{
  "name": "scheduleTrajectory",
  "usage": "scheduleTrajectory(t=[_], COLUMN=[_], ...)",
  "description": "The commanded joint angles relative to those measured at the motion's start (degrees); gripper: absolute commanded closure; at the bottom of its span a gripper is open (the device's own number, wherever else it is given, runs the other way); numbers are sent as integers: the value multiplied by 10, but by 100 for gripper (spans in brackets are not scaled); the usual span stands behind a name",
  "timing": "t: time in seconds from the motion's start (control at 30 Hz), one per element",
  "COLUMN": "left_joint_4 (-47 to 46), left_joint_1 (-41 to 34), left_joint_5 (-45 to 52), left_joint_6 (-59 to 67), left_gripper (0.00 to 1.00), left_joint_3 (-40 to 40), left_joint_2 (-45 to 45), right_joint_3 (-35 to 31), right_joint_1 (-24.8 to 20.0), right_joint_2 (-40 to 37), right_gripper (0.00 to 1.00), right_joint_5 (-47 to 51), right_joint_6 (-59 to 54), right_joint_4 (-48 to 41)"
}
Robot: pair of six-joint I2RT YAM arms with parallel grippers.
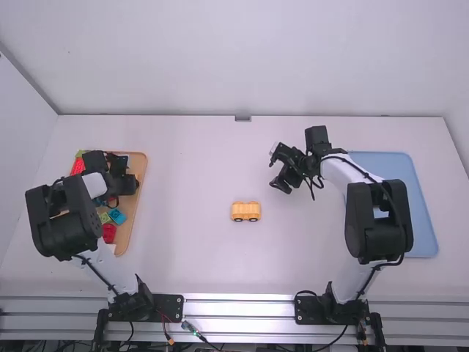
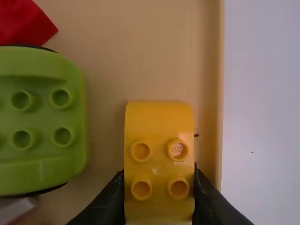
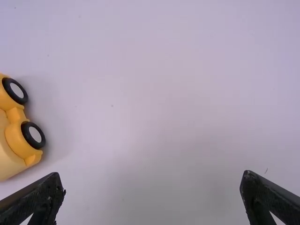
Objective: Assemble lego blocks to make yellow taxi
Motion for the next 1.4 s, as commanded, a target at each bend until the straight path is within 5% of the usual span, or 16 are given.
scheduleTrajectory(t=[0.0, 0.2, 0.43, 0.63, 0.83, 1.07, 1.2, 1.37], left_joint_4=[-4, -20, -65, -54, -96, -153, -158, -186], left_joint_1=[0, 1, -12, -62, -130, -193, -244, -294], left_joint_5=[7, 6, 6, 7, 116, 157, 157, 188], left_joint_6=[-2, -34, -52, -10, 231, 312, 348, 402], left_gripper=[75, 98, 98, 98, 98, 99, 99, 99], left_joint_3=[-11, 13, 44, -6, -84, -88, -80, -55], left_joint_2=[-7, -8, -38, -117, -219, -237, -233, -217], right_joint_3=[7, 7, 7, 7, 7, 6, -26, -135], right_joint_1=[2, 2, 2, 2, 2, 1, -13, -25], right_joint_2=[-15, -15, -15, -15, -15, -14, -14, -14], right_gripper=[1, 1, 1, 1, 1, 1, 1, 1], right_joint_5=[-6, -6, -6, -9, -40, -74, -174, -278], right_joint_6=[1, 1, 1, 1, 1, -24, -135, -171], right_joint_4=[-2, -2, -2, 1, 7, -5, -16, 110])
